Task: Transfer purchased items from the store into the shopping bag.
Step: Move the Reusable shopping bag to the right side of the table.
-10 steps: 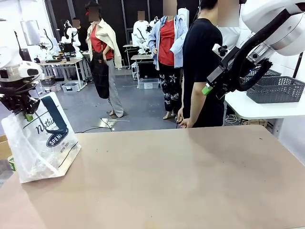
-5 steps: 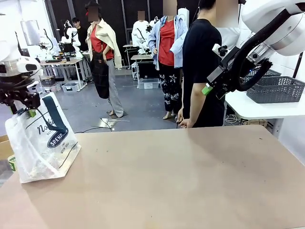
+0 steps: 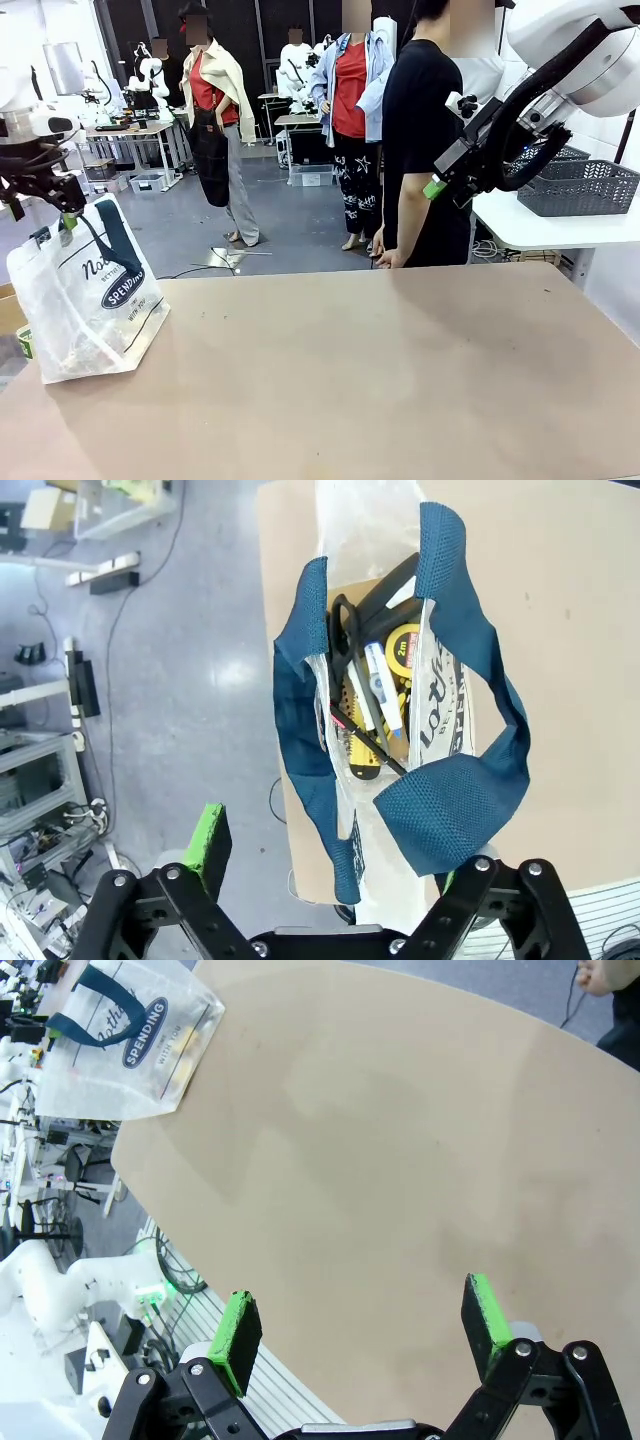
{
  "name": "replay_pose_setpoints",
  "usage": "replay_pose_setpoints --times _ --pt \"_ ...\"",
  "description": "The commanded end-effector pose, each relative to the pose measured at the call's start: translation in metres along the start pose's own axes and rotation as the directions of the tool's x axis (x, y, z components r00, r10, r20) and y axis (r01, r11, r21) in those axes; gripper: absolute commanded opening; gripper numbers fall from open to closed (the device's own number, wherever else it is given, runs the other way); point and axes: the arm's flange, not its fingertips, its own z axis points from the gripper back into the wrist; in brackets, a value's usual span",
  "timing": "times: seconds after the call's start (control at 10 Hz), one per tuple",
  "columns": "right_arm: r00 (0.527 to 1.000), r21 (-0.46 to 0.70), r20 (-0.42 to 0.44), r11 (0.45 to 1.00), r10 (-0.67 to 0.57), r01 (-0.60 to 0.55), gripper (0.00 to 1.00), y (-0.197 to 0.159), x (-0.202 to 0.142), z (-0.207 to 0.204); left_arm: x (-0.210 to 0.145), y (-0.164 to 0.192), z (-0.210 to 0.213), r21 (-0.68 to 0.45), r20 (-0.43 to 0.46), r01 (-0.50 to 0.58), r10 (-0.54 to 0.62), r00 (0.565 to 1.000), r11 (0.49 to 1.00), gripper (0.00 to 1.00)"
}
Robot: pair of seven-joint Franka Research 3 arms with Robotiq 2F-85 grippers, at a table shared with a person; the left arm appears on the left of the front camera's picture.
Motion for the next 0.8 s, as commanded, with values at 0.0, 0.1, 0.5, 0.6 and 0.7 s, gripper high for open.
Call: replay_pose_setpoints --times 0.0,0.1,0.5,0.6,0.7 --pt "1.0 0.001 0.002 1.0 -0.019 0.019 1.0 0.0014 0.0027 -0.0004 -0.0012 0.0033 0.0034 -0.001 -0.001 0.003 -0.003 1.0 1.0 1.0" --pt "1.0 0.001 0.002 1.0 -0.019 0.019 1.0 0.0014 0.0027 -0.0004 -0.0033 0.0045 0.005 -0.004 0.0 0.0 0.0 1.0 1.0 1.0" --pt "1.0 0.001 0.002 1.0 -0.019 0.019 1.0 0.0014 0.0027 -0.0004 -0.0062 0.0075 0.008 0.023 0.008 -0.009 0.009 1.0 1.0 1.0" --pt "1.0 0.001 0.002 1.0 -0.019 0.019 1.0 0.0014 0.0027 -0.0004 -0.0069 0.0089 0.0102 0.046 0.0 -0.035 0.035 0.999 0.998 1.0" --pt "1.0 0.001 0.002 1.0 -0.019 0.019 1.0 0.0014 0.0027 -0.0004 -0.0018 0.0043 0.0058 0.004 0.01 -0.007 0.007 1.0 1.0 1.0"
